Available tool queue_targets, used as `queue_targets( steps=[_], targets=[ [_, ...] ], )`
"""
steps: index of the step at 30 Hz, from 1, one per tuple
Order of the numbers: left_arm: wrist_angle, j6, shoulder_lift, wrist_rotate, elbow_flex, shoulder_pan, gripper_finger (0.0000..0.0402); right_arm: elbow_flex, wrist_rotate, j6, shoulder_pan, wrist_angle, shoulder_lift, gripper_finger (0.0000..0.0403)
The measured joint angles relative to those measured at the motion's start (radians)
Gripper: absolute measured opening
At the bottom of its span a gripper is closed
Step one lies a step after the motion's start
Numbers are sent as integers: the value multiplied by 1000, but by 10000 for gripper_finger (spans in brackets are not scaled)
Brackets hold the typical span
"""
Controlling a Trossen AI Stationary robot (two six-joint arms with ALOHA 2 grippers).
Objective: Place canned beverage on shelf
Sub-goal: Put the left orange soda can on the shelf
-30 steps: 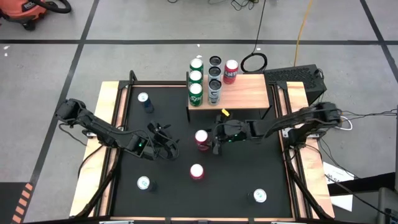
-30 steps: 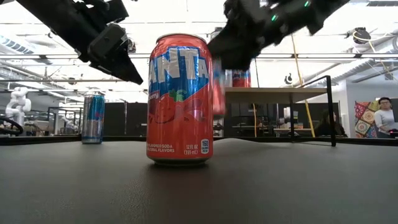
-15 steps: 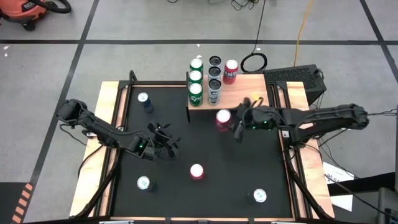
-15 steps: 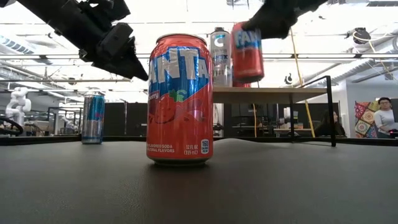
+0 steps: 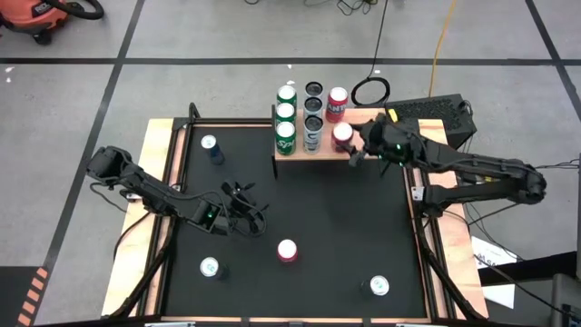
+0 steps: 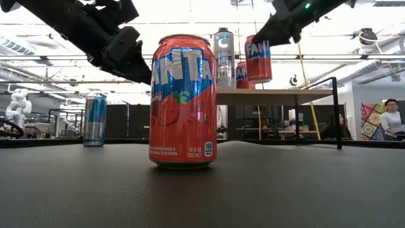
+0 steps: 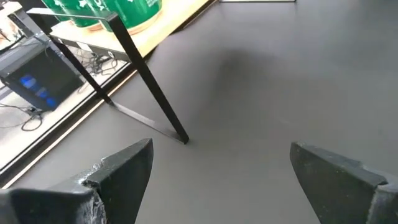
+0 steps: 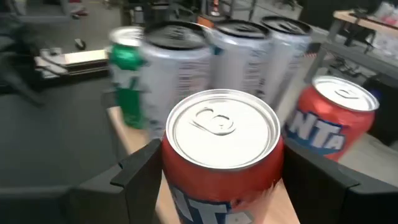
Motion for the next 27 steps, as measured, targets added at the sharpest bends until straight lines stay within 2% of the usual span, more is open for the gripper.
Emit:
queue_targets(
  steps=[7,15,21,27],
  targets=[
    [13,21,0,11,0,0,371,0,-193,15,-200,97,90,268],
    [13,44,0,30,0,0,371,4,-338,29,-301,127,148,269],
    [13,41,0,34,0,0,371,3,-348,1,-318,149,155,282],
    [13,51,0,34,0,2,371,2,-343,-35,-320,156,155,325]
  ],
)
